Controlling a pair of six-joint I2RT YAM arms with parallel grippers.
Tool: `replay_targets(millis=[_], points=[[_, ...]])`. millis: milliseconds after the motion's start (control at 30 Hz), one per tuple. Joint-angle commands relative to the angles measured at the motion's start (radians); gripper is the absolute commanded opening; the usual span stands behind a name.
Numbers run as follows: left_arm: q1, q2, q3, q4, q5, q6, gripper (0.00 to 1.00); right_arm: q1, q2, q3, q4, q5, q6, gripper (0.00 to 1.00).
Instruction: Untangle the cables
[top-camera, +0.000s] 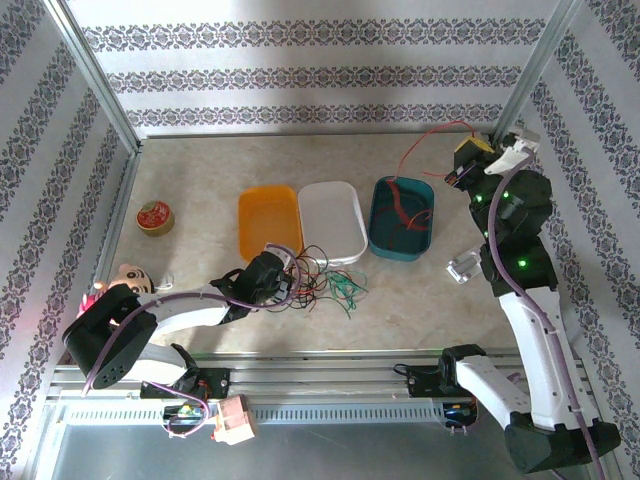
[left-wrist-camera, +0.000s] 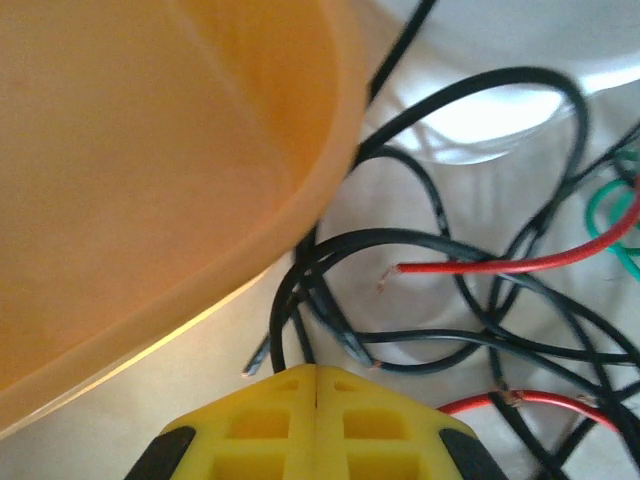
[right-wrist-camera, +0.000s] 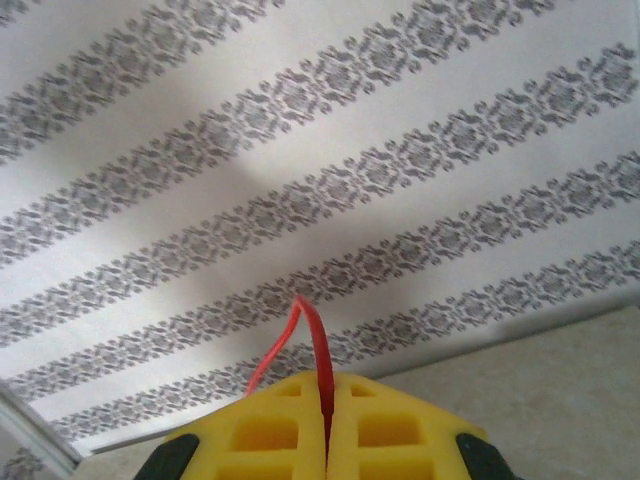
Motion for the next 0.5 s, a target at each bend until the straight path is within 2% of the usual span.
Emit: replay_targets(millis=[0,167,467], points=[[-0.015,-0.011,-0.011,-0.063,-0.096,-0.048,0.0,-0.013,-0.016,0.059,0.063,-0.099,0.0,0.0],[-0.032,-0.042,-0.037,-0.026,-0.091,-0.053,0.0,-0.015,0.021,0.091,0.018,-0.086,-0.01,0.0],[-0.058,-0.107,-0.022,-0.032,-0.109,-0.057,0.0,-0.026,0.136,0.021,0.033,-0.005,-0.067,0.0]])
